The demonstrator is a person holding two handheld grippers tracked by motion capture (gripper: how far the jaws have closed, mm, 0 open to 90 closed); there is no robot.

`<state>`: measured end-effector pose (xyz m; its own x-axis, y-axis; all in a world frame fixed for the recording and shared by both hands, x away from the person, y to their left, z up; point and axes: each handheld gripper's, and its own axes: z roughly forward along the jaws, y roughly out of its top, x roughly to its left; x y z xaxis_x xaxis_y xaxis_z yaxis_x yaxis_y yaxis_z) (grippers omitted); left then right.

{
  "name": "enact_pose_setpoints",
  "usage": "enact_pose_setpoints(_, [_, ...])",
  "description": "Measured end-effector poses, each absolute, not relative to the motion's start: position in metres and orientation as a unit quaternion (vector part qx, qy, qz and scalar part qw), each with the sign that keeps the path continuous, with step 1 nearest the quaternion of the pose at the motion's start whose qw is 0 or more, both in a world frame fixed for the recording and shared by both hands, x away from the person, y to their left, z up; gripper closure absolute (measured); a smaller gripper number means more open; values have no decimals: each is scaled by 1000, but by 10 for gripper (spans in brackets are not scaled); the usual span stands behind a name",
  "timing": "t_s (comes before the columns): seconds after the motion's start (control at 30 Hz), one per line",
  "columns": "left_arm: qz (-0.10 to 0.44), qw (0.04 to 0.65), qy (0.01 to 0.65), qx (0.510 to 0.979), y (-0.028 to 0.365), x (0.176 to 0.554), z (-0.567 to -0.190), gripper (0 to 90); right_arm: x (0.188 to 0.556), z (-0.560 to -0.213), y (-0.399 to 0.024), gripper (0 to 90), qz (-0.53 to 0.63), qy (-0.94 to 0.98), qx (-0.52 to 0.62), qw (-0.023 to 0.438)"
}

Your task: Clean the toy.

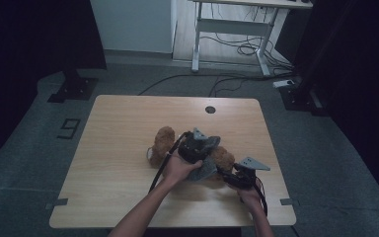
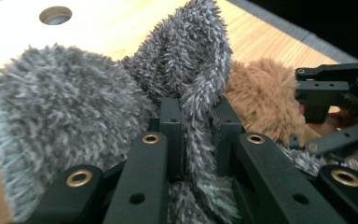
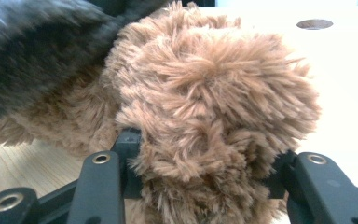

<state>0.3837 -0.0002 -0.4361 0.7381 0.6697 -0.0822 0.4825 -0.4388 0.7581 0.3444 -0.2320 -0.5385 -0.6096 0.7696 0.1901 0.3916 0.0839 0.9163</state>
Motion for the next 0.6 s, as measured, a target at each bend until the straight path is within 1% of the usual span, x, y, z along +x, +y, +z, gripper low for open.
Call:
enact_pose_setpoints(0.2, [135,422,350,825,25,379,-424,788,344,-538,-232,477,541,715,407,174])
enact_pose_setpoints(0.3, [146,421,357,821,37,379,-422,787,344,-538,-232,477,541,716,405,175])
enact_pose_setpoints(0.53, [161,405,387,813,67,386,-430,787,345,-539,-232,477,542,715,406,175])
enact_pose_setpoints(0.6, [158,400,399,810,76,390,-435,788,345,-539,-232,477,542,715,406,174])
